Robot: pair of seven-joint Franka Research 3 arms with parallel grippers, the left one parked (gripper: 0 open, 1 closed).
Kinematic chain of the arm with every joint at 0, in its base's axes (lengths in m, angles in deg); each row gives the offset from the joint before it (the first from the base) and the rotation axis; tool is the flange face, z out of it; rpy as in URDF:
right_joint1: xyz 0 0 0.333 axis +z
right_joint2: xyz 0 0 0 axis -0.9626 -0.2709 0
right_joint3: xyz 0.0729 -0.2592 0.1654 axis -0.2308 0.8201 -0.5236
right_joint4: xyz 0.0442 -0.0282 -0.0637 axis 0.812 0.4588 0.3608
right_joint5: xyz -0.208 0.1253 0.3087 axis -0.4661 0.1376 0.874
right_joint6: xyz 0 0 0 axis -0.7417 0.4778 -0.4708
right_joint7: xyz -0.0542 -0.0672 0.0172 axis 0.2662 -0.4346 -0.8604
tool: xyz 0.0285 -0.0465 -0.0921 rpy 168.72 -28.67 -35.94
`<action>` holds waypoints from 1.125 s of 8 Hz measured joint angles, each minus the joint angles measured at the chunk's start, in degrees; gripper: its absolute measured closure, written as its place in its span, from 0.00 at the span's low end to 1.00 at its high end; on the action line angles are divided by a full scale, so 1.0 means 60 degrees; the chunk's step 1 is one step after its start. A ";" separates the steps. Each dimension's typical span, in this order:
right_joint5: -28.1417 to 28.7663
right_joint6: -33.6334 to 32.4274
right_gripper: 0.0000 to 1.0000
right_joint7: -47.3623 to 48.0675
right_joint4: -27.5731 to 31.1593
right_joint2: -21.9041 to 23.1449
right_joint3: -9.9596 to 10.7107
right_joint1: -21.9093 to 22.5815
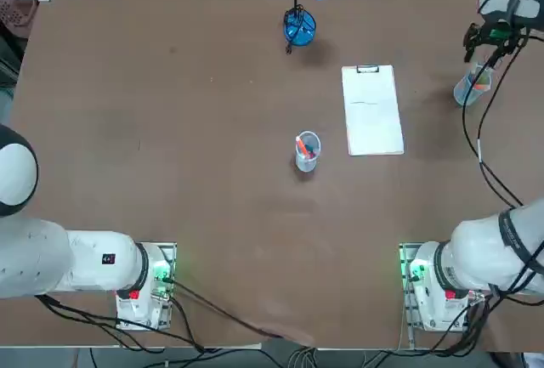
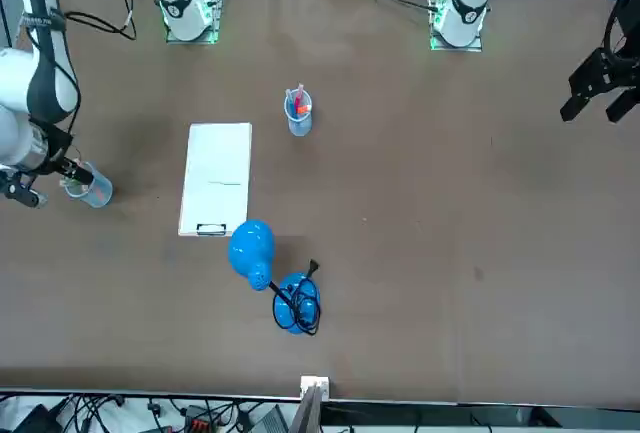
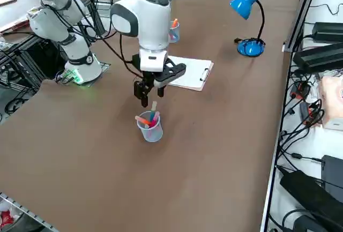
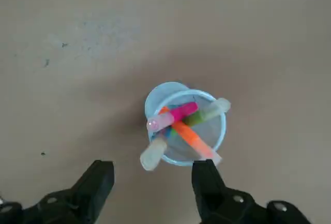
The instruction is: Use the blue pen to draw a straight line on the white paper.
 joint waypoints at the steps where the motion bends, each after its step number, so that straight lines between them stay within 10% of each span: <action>1: 0.0000 0.0110 0.10 0.0057 0.0000 -0.0141 -0.0008 0.0000; 9: -0.0003 0.0696 0.22 0.0132 0.0000 -0.0747 -0.0007 -0.0200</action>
